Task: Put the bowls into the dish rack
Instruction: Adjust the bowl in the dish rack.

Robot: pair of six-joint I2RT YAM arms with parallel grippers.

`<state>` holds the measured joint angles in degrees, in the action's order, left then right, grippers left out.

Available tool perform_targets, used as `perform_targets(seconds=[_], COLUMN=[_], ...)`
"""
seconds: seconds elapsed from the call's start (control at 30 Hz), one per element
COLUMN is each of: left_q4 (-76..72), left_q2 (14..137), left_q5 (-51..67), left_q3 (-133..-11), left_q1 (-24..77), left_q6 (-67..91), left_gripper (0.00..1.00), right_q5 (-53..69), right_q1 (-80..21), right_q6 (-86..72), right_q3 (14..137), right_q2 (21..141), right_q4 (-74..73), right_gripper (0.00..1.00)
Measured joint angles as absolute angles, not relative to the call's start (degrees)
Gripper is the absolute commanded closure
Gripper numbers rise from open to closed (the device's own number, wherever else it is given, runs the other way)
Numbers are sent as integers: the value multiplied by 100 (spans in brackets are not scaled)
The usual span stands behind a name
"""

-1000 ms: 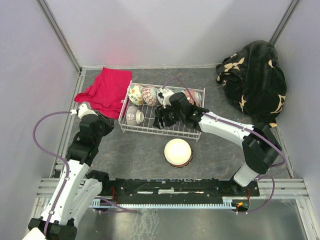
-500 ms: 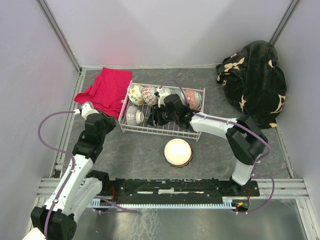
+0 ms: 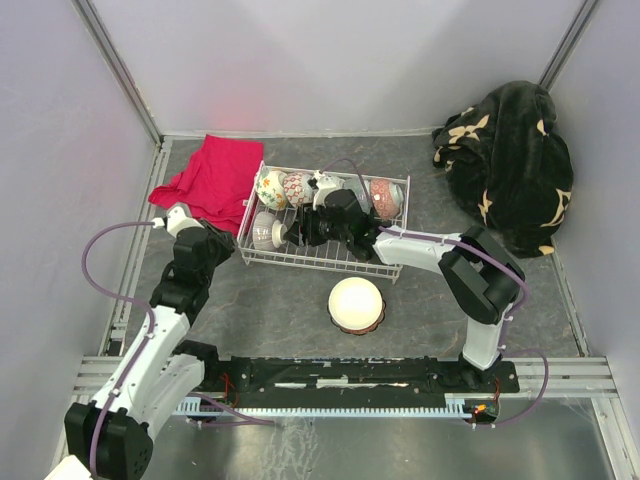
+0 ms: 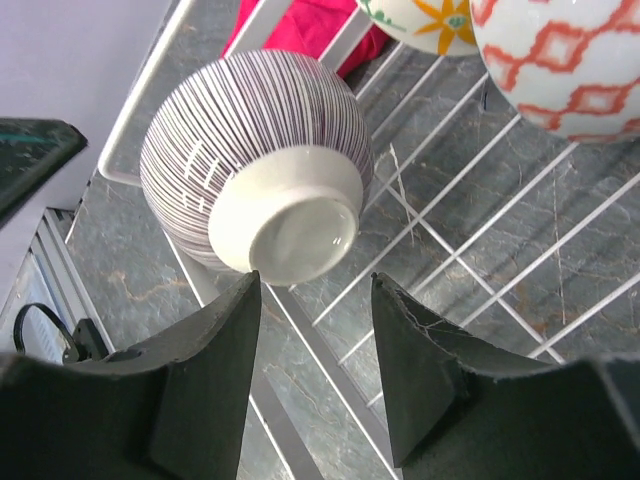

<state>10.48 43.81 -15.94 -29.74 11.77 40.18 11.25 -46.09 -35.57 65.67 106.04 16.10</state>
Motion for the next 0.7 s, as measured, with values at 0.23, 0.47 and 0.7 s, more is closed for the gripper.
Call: perform_targets(seconds=[0.23, 0.47, 0.7], left_q4=[913, 860, 797], left_q2=[4484, 4510, 4563], left_q5=[-1590, -1588, -1503], left_q3=[-2917, -2917, -2917], left_q1=[1177, 1177, 1177], left_q6=[4016, 4014, 4012], left_gripper=[67, 68, 69], right_q5=[1046, 991, 952], right_q1=[-4615, -4676, -4803], right_q6=[-3664, -3688, -3712], right_q3=[6567, 6613, 6895], right_q2=[10604, 10624, 10881], right_q4=[1953, 1966, 1964], right_gripper=[39, 39, 39])
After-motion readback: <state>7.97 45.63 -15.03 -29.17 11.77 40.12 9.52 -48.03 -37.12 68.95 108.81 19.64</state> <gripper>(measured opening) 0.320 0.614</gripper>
